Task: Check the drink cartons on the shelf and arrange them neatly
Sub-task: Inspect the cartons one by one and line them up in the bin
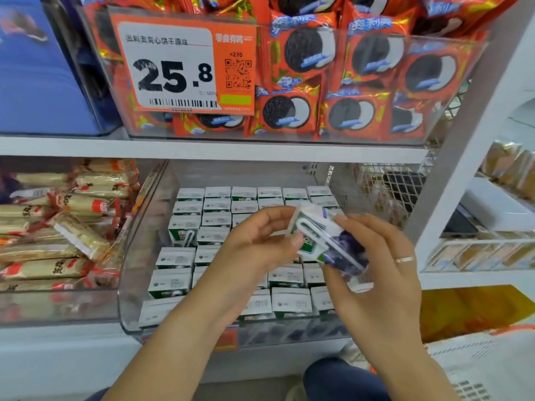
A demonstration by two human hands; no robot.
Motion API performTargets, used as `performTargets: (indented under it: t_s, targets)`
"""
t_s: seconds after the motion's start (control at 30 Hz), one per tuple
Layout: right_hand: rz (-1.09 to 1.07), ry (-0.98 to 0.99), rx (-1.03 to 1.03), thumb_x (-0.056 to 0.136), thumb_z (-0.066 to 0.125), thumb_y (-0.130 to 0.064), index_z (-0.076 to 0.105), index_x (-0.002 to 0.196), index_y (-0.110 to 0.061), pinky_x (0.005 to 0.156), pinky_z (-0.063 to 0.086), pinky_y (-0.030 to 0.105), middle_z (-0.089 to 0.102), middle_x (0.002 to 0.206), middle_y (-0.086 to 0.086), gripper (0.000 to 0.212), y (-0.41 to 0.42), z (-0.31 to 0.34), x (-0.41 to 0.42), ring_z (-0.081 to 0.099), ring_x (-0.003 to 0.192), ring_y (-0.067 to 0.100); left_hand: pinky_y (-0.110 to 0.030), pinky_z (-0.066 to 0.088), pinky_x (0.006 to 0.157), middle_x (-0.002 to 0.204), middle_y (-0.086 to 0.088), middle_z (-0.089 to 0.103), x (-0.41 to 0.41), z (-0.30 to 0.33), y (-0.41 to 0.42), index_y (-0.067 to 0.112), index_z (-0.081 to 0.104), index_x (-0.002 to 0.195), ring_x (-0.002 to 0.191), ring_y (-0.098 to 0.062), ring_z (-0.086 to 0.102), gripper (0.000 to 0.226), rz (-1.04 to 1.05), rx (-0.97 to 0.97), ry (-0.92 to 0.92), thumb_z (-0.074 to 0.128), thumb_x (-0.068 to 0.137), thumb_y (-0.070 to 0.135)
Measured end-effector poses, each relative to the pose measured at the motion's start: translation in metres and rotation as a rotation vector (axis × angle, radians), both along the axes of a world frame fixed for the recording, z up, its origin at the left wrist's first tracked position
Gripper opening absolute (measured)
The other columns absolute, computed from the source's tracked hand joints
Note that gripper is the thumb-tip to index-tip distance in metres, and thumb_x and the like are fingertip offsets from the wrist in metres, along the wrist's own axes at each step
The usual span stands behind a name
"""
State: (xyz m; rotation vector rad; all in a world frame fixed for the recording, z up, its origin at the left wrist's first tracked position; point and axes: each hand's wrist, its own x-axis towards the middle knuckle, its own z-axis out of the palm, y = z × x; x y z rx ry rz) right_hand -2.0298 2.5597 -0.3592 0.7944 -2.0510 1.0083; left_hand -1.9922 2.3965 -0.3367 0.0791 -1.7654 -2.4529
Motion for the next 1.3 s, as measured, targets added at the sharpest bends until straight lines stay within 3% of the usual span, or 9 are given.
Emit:
performTargets:
  t_s: [0.23,0.33,0.57,0.8,0.9,0.97,1.03,1.13,1.3]
  targets:
    - [0.036,-0.082,-0.017,0.077,0.07,-0.04,0.047,0.129,-0.016,0.1,0.036,0.016,0.049,0.123,-0.001,0.062,-0.001,0.003,0.002,0.043,0.117,0.009,-0.03,0.058,0.07,0.101,-0.013,0.071,-0.006,-0.004,0.0,0.003,0.067,0.106,0.087,-0.023,0.07,0.034,-0.027,0.299,-0.082,0.062,0.074,0.011]
    - [0.026,-0.105,-0.002,0.069,0.076,-0.033,0.054,0.123,-0.013,0.097,0.041,0.027,0.048,0.122,-0.003,0.062,0.002,0.006,-0.001,0.045,0.117,0.013,-0.032,0.058,0.071,0.104,-0.016,0.071,-0.007,-0.006,-0.001,0.001,0.066,0.107,0.09,-0.026,0.07,0.034,-0.031,0.326,-0.083,0.06,0.075,0.008]
    - [0.041,0.048,0.02,0.071,0.076,-0.021,0.061,0.115,-0.008,0.101,0.038,0.024,0.053,0.118,-0.006,0.048,0.005,0.008,0.001,0.049,0.113,0.017,-0.035,0.059,0.077,0.117,-0.017,0.067,-0.009,-0.009,0.0,0.007,0.071,0.107,0.096,-0.027,0.067,0.034,-0.058,0.264,-0.085,0.06,0.074,0.009]
    - [0.027,0.092,0.061,0.07,0.076,-0.014,0.057,0.124,-0.01,0.103,0.036,0.022,0.054,0.12,-0.009,0.057,0.007,0.008,0.001,0.048,0.114,0.016,-0.032,0.058,0.071,0.111,-0.012,0.07,-0.011,-0.01,0.002,0.01,0.073,0.107,0.09,-0.024,0.069,0.033,-0.083,0.242,-0.107,0.06,0.076,0.013]
    - [0.016,-0.052,-0.003,0.068,0.08,-0.031,0.054,0.127,-0.016,0.097,0.039,0.017,0.054,0.114,-0.014,0.066,0.007,0.011,0.002,0.049,0.111,0.01,-0.034,0.058,0.074,0.115,-0.019,0.065,-0.01,-0.009,0.001,0.006,0.068,0.113,0.092,-0.027,0.066,0.037,-0.079,0.228,-0.131,0.064,0.078,0.018]
    - [0.005,-0.219,-0.099,0.065,0.08,-0.052,0.052,0.127,-0.03,0.091,0.035,0.004,0.052,0.113,-0.025,0.072,0.006,0.014,0.005,0.047,0.107,-0.007,-0.036,0.058,0.081,0.113,-0.018,0.066,-0.009,-0.008,0.0,0.009,0.069,0.114,0.096,-0.028,0.065,0.04,-0.097,0.199,-0.112,0.07,0.078,0.026]
    - [0.058,-0.428,-0.25,0.059,0.074,-0.061,0.054,0.124,-0.043,0.091,0.038,0.005,0.056,0.117,-0.026,0.07,0.007,0.017,0.005,0.048,0.11,-0.014,-0.037,0.056,0.087,0.117,-0.011,0.068,-0.006,-0.006,0.0,0.015,0.065,0.12,0.104,-0.025,0.066,0.051,-0.125,0.098,-0.074,0.071,0.073,0.031]
    - [0.266,-0.645,-0.403,0.06,0.077,-0.047,0.059,0.124,-0.032,0.089,0.05,0.02,0.066,0.116,-0.015,0.068,0.012,0.019,0.001,0.059,0.112,0.002,-0.028,0.055,0.087,0.117,0.004,0.069,-0.003,-0.006,0.005,0.028,0.056,0.126,0.106,-0.014,0.066,0.058,-0.109,-0.163,-0.01,0.074,0.071,0.022]
    - [0.417,-0.708,-0.413,0.065,0.077,-0.031,0.059,0.125,-0.025,0.09,0.049,0.018,0.067,0.117,-0.014,0.063,0.015,0.02,-0.001,0.06,0.112,0.004,-0.024,0.054,0.077,0.112,0.011,0.069,-0.004,-0.008,0.009,0.039,0.06,0.12,0.101,-0.011,0.067,0.065,-0.014,-0.277,0.088,0.081,0.063,0.016]
